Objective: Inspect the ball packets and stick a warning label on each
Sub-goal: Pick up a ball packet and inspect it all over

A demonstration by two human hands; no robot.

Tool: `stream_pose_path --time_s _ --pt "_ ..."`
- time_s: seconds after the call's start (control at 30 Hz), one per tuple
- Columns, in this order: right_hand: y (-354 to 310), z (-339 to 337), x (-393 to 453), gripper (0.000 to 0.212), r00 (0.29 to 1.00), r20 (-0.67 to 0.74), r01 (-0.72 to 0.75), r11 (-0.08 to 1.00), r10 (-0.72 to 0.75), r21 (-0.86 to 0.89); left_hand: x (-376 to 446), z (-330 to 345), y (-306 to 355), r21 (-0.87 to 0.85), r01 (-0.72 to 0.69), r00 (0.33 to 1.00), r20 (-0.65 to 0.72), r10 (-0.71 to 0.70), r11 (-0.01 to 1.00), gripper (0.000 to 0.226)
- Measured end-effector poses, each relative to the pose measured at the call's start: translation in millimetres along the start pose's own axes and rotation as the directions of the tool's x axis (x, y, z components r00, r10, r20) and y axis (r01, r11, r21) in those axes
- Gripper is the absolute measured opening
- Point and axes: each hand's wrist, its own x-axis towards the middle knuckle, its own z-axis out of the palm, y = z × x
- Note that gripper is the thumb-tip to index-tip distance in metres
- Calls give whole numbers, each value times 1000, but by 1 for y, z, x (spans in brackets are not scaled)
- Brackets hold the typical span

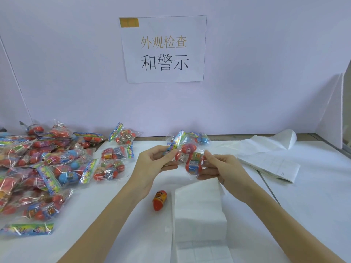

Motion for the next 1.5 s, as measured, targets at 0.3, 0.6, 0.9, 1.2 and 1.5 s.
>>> stream_pose_path --time_s 0.3,0.6,0.9,1.2,1.5 --pt "6 7 -2 27 989 147 29 1000 -29 6 2 -1 3 27 -25 997 -70 27 999 32" --pt "8 3 -2 29 999 37 19 999 -17 -32 -7 19 -13 211 -129 978 191 89 969 55" --pt "2 -6 1 70 988 135 136 824 -73 -550 0 4 -4 166 -135 976 -148 160 977 31" --pt "25 -22 17 11 927 -83 185 636 -367 -750 -3 5 1 260 -267 963 34 268 928 14" --pt "34 -42 29 9 904 -258 47 676 -342 -735 -10 9 -13 473 -402 889 409 209 784 34"
